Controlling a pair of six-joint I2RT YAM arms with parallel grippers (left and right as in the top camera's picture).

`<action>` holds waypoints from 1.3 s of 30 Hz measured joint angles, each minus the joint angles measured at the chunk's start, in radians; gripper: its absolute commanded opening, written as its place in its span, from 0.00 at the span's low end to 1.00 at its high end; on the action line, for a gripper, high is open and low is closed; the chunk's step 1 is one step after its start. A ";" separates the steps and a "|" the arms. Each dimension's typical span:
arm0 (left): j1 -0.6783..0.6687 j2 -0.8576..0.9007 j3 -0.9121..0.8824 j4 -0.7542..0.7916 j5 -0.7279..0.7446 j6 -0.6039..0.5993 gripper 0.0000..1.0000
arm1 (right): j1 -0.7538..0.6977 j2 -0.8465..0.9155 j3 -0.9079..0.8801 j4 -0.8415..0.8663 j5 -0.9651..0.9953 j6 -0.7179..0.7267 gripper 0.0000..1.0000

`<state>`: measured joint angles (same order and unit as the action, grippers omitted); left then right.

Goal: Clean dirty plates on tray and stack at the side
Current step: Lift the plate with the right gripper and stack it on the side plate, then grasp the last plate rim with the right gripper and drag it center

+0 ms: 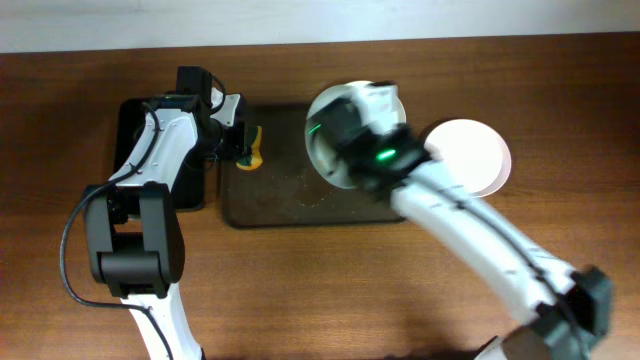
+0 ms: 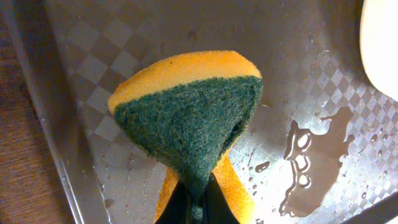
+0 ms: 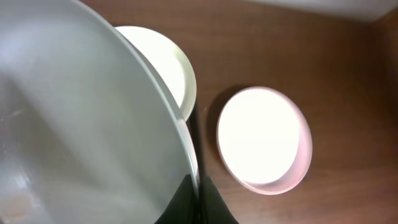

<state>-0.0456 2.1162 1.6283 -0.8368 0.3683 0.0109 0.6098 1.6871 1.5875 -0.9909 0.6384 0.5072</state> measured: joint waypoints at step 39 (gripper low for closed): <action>-0.013 0.001 0.000 0.030 -0.029 0.000 0.01 | -0.564 0.320 0.144 0.039 -0.843 -0.142 0.43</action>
<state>-0.0582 2.1170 1.6279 -0.8066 0.3393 0.0109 0.0460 2.0071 1.7317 -0.9524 -0.2050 0.3653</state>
